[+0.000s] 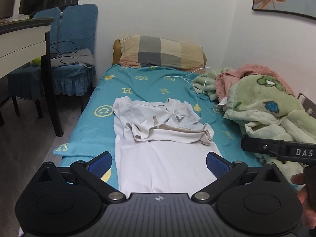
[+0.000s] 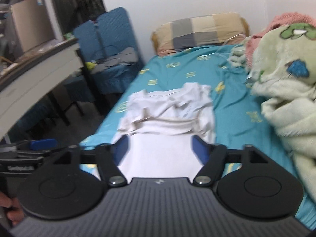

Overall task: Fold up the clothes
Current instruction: 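Open both grippers and withdraw from the folded shirt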

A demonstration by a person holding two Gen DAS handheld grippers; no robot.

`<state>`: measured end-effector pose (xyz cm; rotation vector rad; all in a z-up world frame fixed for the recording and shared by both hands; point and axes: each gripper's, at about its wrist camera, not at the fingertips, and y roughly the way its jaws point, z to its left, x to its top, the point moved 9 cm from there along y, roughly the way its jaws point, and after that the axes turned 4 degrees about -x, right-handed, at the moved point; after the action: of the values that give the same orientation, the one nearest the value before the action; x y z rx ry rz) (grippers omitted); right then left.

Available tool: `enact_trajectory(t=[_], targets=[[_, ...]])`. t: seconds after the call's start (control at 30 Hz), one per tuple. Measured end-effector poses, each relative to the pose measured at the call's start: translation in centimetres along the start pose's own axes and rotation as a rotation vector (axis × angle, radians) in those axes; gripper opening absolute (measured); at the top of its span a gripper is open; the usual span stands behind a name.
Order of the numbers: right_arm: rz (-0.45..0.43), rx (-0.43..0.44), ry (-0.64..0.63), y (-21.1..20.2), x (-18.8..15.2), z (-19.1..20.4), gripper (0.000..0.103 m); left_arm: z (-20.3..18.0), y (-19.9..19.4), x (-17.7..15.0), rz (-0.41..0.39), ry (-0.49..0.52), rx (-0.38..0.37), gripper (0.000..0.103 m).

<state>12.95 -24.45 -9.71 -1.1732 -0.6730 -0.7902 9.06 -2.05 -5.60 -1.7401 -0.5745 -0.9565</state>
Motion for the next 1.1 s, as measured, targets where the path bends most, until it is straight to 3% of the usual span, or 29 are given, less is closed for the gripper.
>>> enact_trajectory(t=[0.2, 0.4, 0.63, 1.1], targets=[[-0.054, -0.035, -0.020, -1.2, -0.4, 0.6, 0.087, -0.7, 0.0, -0.5, -0.002, 0.041, 0.003, 0.103], [-0.082, -0.108, -0.006, -0.2, -0.3, -1.3, 0.087, 0.1, 1.3, -0.8, 0.019, 0.021, 0.019, 0.103], [-0.093, -0.107, 0.012, 0.1, -0.3, -1.7, 0.087, 0.8, 2.2, -1.2, 0.049, -0.021, 0.018, 0.103], [-0.017, -0.082, 0.058, 1.2, -1.9, -1.4, 0.087, 3.8, 5.6, -5.4, 0.257, -0.395, -0.107, 0.103]])
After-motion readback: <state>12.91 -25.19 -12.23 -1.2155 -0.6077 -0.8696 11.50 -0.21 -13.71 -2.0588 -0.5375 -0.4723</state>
